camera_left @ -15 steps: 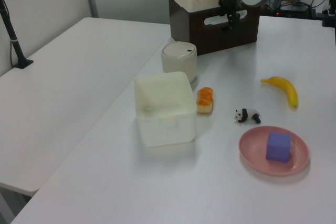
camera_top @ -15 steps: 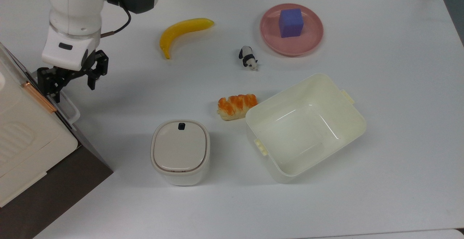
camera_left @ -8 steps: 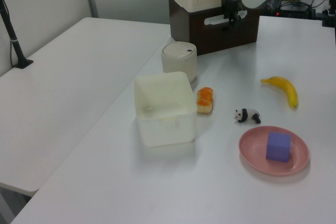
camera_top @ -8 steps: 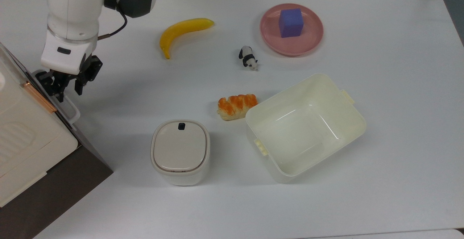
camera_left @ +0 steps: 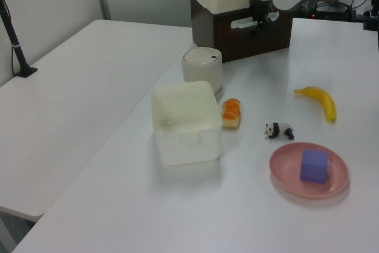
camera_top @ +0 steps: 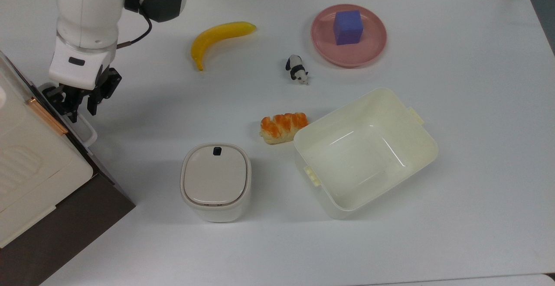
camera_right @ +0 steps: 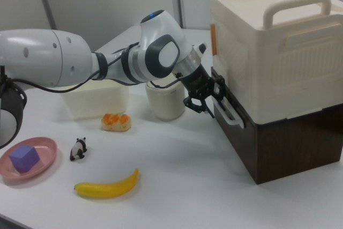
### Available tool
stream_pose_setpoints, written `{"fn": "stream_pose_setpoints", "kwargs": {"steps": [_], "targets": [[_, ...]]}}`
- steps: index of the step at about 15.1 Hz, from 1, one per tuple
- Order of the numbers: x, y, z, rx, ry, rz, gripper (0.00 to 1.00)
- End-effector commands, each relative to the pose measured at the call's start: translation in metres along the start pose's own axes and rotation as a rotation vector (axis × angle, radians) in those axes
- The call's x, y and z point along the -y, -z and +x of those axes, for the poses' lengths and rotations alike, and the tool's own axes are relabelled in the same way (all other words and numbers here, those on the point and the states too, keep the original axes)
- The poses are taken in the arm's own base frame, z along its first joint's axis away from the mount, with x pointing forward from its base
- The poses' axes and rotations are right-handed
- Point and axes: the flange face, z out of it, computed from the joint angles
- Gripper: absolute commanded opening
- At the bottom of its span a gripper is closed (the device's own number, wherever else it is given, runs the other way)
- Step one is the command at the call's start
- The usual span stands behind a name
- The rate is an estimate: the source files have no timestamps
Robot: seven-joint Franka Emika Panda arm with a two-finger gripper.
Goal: Slide the drawer open
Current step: 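Lower the gripper onto the drawer handle and close it around the handle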
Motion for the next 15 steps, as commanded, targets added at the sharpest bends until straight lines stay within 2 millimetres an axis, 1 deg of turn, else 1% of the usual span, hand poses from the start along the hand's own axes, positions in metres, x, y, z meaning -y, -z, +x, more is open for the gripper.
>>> {"fn": "stream_pose_setpoints", "kwargs": {"steps": [1, 3, 6, 9, 10, 12, 13, 14, 15], "targets": [[-0.004, 0.011, -0.004, -0.015, -0.002, -0.028, 0.42], [-0.005, 0.014, -0.006, -0.017, -0.008, -0.029, 0.43], [-0.007, 0.013, -0.01, -0.013, -0.015, -0.026, 0.43], [-0.008, 0.022, -0.013, -0.014, -0.018, -0.033, 0.42], [-0.008, 0.023, -0.013, -0.014, -0.019, -0.031, 0.41], [-0.008, 0.024, -0.012, -0.014, -0.02, -0.032, 0.38], [-0.006, 0.022, -0.013, -0.01, -0.019, -0.028, 0.36], [-0.004, 0.023, -0.012, -0.011, -0.021, -0.028, 0.31], [-0.003, 0.023, -0.012, -0.011, -0.023, -0.026, 0.3]]}}
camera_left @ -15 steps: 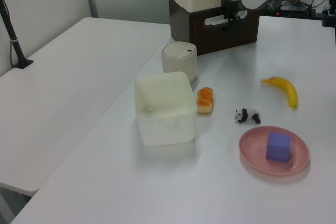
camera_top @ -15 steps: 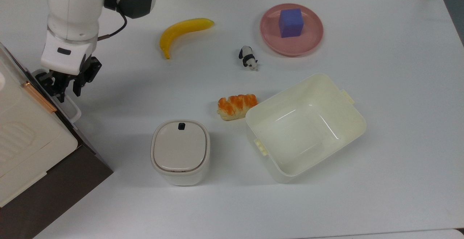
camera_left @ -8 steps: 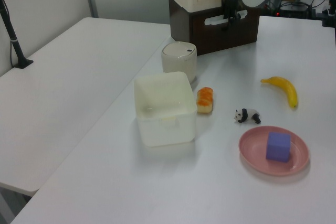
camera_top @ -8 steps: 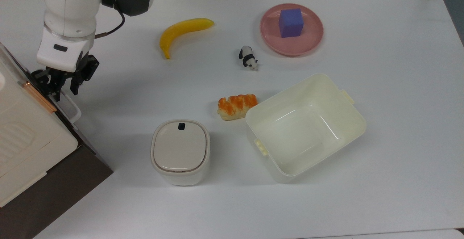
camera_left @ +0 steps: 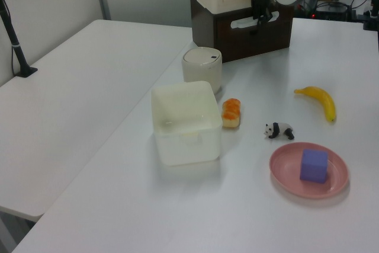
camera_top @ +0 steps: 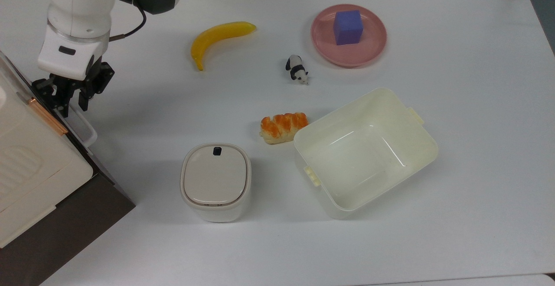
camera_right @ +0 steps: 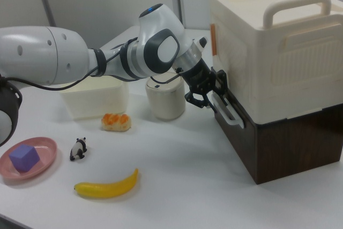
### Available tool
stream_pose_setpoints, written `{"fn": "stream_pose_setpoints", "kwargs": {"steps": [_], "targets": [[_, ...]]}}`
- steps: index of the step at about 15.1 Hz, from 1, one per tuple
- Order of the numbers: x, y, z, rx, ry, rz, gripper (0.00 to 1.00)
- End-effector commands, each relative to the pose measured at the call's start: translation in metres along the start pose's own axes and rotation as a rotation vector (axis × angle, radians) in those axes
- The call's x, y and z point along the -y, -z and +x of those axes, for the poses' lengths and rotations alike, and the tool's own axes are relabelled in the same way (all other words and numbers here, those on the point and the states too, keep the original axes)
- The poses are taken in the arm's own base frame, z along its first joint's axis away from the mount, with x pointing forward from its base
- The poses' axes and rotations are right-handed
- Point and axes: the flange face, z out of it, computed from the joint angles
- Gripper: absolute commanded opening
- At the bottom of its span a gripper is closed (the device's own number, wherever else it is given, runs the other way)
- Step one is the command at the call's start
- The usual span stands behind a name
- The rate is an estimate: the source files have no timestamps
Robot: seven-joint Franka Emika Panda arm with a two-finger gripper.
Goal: Slide the drawer open
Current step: 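Lower the gripper onto the drawer handle and close it around the handle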
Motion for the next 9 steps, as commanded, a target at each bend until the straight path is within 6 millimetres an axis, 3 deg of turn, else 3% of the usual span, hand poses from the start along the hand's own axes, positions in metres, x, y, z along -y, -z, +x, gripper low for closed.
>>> {"fn": "stream_pose_setpoints", "kwargs": {"steps": [1, 6, 9], "targets": [[0.0062, 0.0063, -0.0039, -0.003, -0.006, -0.001, 0.3], [0.0099, 0.003, -0.0021, 0.0, 0.002, 0.004, 0.3], [0.0111, -0.0002, -0.0013, 0.001, 0.007, 0.004, 0.2]]}}
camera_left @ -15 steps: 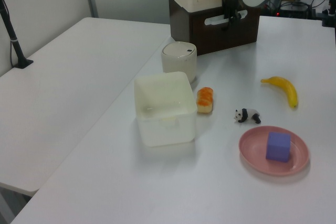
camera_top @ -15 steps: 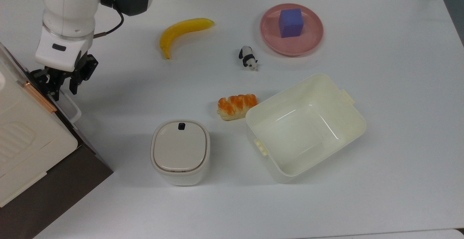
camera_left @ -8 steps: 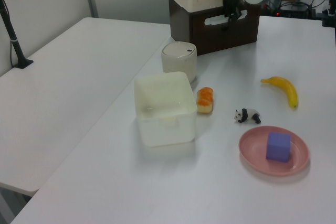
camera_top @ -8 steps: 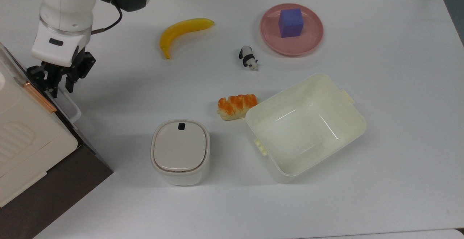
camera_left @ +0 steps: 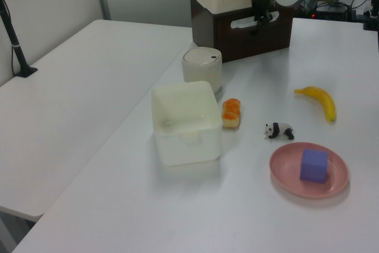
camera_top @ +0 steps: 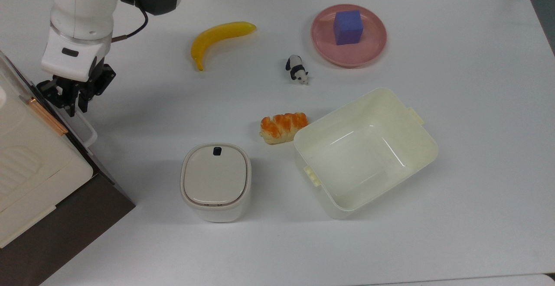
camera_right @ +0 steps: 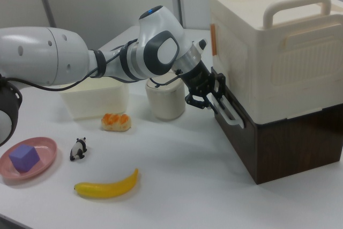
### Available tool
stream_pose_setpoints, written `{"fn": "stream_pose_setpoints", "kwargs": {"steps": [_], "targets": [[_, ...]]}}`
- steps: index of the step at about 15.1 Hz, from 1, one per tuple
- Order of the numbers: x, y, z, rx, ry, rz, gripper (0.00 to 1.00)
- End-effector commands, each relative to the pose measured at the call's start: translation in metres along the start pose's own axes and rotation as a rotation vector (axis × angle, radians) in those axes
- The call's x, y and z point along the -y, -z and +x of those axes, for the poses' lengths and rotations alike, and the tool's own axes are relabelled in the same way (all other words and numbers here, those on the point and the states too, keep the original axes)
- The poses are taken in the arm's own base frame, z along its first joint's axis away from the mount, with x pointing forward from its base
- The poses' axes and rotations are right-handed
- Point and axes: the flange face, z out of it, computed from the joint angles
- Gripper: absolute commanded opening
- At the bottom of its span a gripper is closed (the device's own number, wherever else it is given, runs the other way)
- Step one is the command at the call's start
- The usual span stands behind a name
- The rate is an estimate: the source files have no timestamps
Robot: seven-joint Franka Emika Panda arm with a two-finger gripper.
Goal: Slide the drawer open
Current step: 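Pull the handle outward, sliding the brown drawer out of the cabinet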
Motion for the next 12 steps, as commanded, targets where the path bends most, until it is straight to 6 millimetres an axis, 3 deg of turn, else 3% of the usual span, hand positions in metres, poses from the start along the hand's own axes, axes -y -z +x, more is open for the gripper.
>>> {"fn": "stream_pose_setpoints", "kwargs": {"steps": [1, 5, 12], "targets": [[0.007, 0.002, -0.001, -0.003, 0.004, -0.007, 0.14], [0.008, 0.003, 0.0, -0.002, 0.009, -0.009, 0.04], [0.021, 0.011, 0.0, -0.001, 0.022, 0.001, 0.02]]}}
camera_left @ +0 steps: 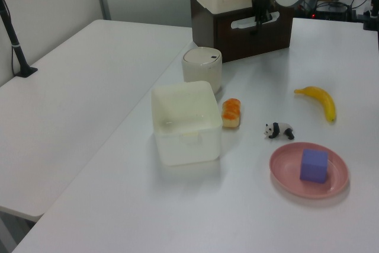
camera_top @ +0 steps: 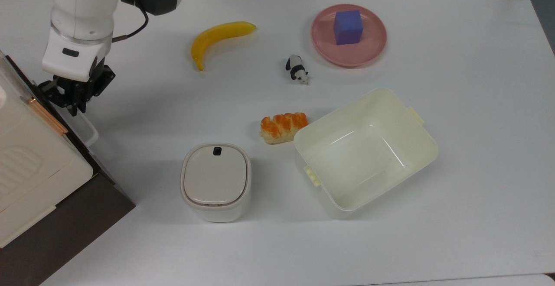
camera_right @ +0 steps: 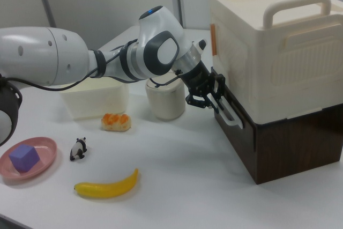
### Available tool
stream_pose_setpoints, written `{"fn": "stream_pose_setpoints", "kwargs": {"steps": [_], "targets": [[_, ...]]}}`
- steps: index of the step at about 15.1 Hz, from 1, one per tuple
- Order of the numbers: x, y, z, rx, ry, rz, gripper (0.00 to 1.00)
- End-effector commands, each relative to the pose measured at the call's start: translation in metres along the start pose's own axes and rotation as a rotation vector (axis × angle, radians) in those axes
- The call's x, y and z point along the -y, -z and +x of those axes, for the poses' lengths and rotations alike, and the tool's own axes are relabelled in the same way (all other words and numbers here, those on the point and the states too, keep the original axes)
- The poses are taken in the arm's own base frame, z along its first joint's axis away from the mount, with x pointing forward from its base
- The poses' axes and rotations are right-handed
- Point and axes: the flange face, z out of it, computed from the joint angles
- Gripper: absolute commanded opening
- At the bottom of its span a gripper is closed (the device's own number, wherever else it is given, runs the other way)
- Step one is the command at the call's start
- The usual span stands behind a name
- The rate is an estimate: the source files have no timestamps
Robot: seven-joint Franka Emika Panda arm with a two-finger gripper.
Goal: Slide the drawer open
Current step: 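Pull the handle outward, sliding the brown drawer out of the cabinet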
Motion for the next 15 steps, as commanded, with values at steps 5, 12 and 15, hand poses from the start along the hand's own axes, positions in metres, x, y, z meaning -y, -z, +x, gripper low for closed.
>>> {"fn": "stream_pose_setpoints", "kwargs": {"steps": [5, 12, 15], "targets": [[0.054, 0.029, 0.006, -0.004, 0.03, 0.023, 0.02], [0.089, 0.05, 0.022, -0.011, 0.017, 0.038, 0.02], [0.098, 0.05, 0.026, -0.01, 0.019, 0.047, 0.03]]}}
